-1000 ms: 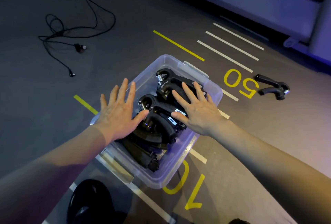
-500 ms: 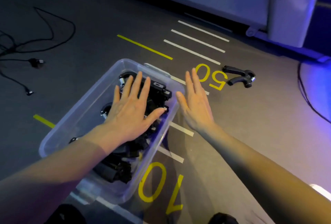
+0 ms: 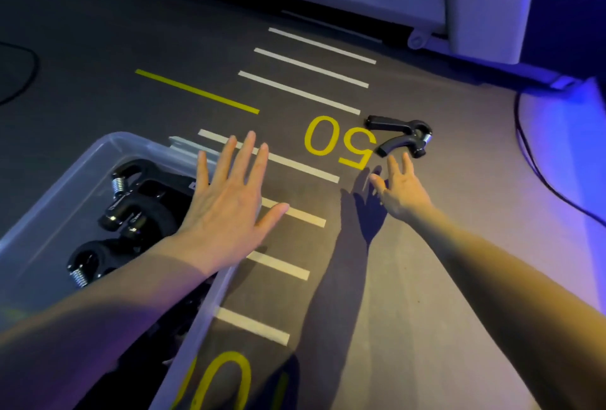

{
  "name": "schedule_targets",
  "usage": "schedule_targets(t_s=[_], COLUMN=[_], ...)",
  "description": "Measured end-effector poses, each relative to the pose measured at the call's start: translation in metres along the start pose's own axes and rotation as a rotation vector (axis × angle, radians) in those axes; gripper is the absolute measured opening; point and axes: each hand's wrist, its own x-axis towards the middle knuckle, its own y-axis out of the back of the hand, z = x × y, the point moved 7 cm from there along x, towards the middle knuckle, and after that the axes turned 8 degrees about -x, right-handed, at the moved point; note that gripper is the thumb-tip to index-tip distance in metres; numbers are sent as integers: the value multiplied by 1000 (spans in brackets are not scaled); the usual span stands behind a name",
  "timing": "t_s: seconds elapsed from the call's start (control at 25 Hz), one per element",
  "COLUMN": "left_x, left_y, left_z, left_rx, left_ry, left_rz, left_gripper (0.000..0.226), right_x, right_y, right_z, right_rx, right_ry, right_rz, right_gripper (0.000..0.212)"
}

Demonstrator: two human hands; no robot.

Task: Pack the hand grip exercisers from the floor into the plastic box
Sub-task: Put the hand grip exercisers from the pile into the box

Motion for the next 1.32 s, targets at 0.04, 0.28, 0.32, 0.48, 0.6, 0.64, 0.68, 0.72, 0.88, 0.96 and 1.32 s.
schedule_targets(t_s=[0.04,0.28,0.32,0.48,0.6,0.64,0.68,0.72,0.88,0.96,1.32], left_x=[3,6,6,7,7,7,7,7,6,5,6], left_y=[-3,-8,-8,-11,-12,-11,-11,-10,-10,-10,-9], left_z=[0,0,0,1,1,1,1,1,1,0,0], left_rx=[-24,-39,-38,-25,-10,-14,-21,-26,-28,-30,-41], left_ry=[11,33,38,48,44,45,45,43,39,40,56], left_rz=[-11,-25,-31,-66,-90,-93,-91,-86,-84,-84,-116], left_gripper=[84,86,86,84,82,82,83,84,87,87,78], right_x=[11,74,81,90,88,85,81,76,50,50,40], right_y=[2,-17,-21,-29,-30,-29,-27,-24,-11,-14,16], right_z=[-3,-9,-8,5,6,6,8,10,26,28,31], right_rx=[2,143,168,113,115,112,95,72,-29,1,292], right_ry=[8,-85,-100,-154,-153,-159,-169,-184,-326,-304,-304], right_rz=[-8,-126,-135,-179,-142,-117,-84,-39,129,103,372], right_gripper=[67,71,71,67,61,59,57,57,51,47,31])
